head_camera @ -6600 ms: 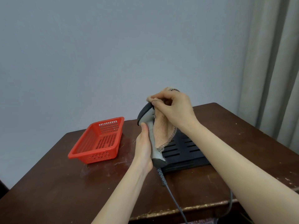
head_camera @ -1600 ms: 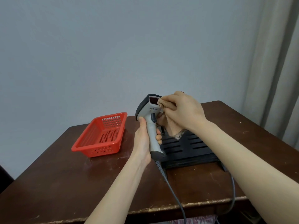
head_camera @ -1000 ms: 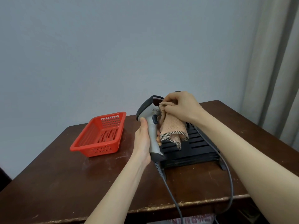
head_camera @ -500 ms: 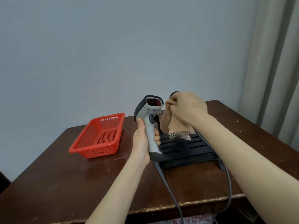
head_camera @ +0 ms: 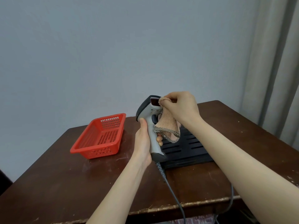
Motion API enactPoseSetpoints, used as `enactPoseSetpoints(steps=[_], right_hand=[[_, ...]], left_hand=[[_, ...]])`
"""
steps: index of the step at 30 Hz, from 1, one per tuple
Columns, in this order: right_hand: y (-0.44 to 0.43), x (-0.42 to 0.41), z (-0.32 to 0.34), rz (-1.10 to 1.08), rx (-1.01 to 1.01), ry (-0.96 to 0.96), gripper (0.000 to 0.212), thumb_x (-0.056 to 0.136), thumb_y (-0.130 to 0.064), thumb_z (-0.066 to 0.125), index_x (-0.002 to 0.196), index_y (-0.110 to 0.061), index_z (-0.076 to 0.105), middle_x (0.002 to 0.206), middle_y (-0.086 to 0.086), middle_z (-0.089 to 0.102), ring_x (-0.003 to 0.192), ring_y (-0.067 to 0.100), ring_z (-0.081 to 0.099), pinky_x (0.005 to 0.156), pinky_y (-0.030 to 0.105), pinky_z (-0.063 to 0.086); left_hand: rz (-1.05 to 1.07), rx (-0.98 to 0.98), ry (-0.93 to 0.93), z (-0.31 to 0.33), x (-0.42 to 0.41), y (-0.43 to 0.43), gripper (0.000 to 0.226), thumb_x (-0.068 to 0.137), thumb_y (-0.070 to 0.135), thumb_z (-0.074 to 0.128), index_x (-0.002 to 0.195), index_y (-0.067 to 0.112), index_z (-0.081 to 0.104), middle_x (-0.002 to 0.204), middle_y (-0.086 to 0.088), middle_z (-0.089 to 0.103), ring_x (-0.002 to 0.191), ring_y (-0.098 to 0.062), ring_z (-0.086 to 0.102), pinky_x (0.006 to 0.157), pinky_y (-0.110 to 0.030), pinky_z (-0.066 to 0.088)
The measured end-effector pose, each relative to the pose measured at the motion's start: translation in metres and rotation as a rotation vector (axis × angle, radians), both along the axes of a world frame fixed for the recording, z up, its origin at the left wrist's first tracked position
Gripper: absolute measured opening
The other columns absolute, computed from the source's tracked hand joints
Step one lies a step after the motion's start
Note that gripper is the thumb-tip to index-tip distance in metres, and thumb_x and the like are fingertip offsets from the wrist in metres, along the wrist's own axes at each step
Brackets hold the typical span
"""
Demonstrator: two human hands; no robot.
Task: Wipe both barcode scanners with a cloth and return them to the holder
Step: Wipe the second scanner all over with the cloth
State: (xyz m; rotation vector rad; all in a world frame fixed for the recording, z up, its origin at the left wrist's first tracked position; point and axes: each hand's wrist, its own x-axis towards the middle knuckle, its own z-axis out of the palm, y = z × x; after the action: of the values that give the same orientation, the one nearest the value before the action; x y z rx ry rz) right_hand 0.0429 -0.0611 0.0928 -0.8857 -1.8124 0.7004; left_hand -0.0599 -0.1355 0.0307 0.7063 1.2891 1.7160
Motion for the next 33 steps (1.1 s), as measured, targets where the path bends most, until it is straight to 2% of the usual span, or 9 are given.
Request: enactPoseSetpoints(steps=[5,10,15,19,23,25,27,31,33], right_hand=[[-0.006,-0.002,0.005,0.221,-0.043,0.149,0.008,0.083,-0.027,0.070,0.078,-0.024,0.076,0.078,-0.008,0.073,0.084,0.009,0.067,0.084,0.038,0.054],[-0.002,0.001,0.005,0.306,0.043,0.043,0.015,0.083,-0.017,0.065,0.090,-0.025,0.076,0.088,-0.012,0.073,0.093,0.005,0.066,0.091,0.036,0.052],[0.003,0.005,-0.001,0.129,0.149,-0.117,0.023,0.079,-0.018,0.058,0.088,-0.031,0.075,0.090,-0.013,0.073,0.103,0.009,0.064,0.087,0.035,0.052],[0.008,0.010,-0.003,-0.109,0.177,-0.282,0.025,0.080,-0.017,0.052,0.083,-0.029,0.074,0.083,-0.010,0.070,0.083,0.015,0.062,0.066,0.029,0.049],[0.004,0.005,-0.002,-0.090,0.136,-0.096,0.023,0.077,-0.018,0.054,0.062,-0.031,0.065,0.070,-0.012,0.068,0.073,0.012,0.061,0.063,0.027,0.046],[-0.002,0.000,-0.002,0.026,0.156,0.001,0.018,0.080,-0.020,0.060,0.071,-0.031,0.072,0.075,-0.011,0.071,0.074,0.009,0.064,0.071,0.030,0.052],[-0.003,-0.001,-0.003,0.055,0.186,-0.033,0.015,0.085,-0.023,0.062,0.084,-0.027,0.076,0.082,-0.009,0.073,0.080,0.010,0.064,0.075,0.033,0.053],[0.014,0.007,-0.005,-0.136,0.179,-0.276,0.021,0.084,-0.021,0.053,0.084,-0.022,0.074,0.082,-0.004,0.071,0.078,0.018,0.061,0.064,0.030,0.048],[0.020,0.013,-0.002,-0.229,0.142,-0.248,0.018,0.084,-0.021,0.053,0.084,-0.018,0.071,0.080,-0.002,0.068,0.077,0.020,0.060,0.064,0.030,0.046]], left_hand=[[0.013,-0.009,0.026,0.002,-0.001,0.002,0.061,0.093,0.061,0.033,0.093,0.006,0.059,0.048,-0.005,0.048,0.041,-0.016,0.042,0.037,-0.023,0.038],[0.025,-0.005,0.021,0.000,-0.003,0.002,0.060,0.093,0.061,0.034,0.090,0.007,0.059,0.049,-0.004,0.051,0.039,-0.014,0.043,0.037,-0.023,0.038],[0.030,-0.001,0.004,0.000,-0.003,0.002,0.059,0.093,0.059,0.035,0.093,0.006,0.060,0.053,-0.004,0.052,0.040,-0.013,0.044,0.038,-0.022,0.038],[0.002,-0.022,-0.035,-0.004,-0.004,0.000,0.058,0.091,0.061,0.037,0.092,0.006,0.056,0.054,-0.005,0.049,0.040,-0.014,0.043,0.036,-0.022,0.038],[0.000,-0.025,-0.046,-0.007,-0.004,0.001,0.059,0.091,0.061,0.037,0.094,0.005,0.054,0.053,-0.004,0.049,0.040,-0.014,0.043,0.037,-0.022,0.038],[0.002,-0.009,-0.024,-0.005,-0.003,0.001,0.059,0.092,0.061,0.037,0.100,0.006,0.057,0.054,-0.004,0.050,0.041,-0.014,0.043,0.038,-0.023,0.038],[0.006,-0.002,-0.013,-0.004,-0.003,0.002,0.060,0.092,0.061,0.036,0.102,0.006,0.058,0.055,-0.006,0.049,0.041,-0.015,0.043,0.038,-0.023,0.038],[0.006,-0.003,-0.056,-0.005,-0.004,0.002,0.058,0.093,0.059,0.037,0.099,0.004,0.057,0.056,-0.005,0.051,0.039,-0.013,0.043,0.037,-0.021,0.039],[0.010,-0.002,-0.067,-0.005,-0.005,0.002,0.057,0.092,0.059,0.038,0.092,0.005,0.054,0.055,-0.004,0.051,0.039,-0.012,0.043,0.036,-0.021,0.038]])
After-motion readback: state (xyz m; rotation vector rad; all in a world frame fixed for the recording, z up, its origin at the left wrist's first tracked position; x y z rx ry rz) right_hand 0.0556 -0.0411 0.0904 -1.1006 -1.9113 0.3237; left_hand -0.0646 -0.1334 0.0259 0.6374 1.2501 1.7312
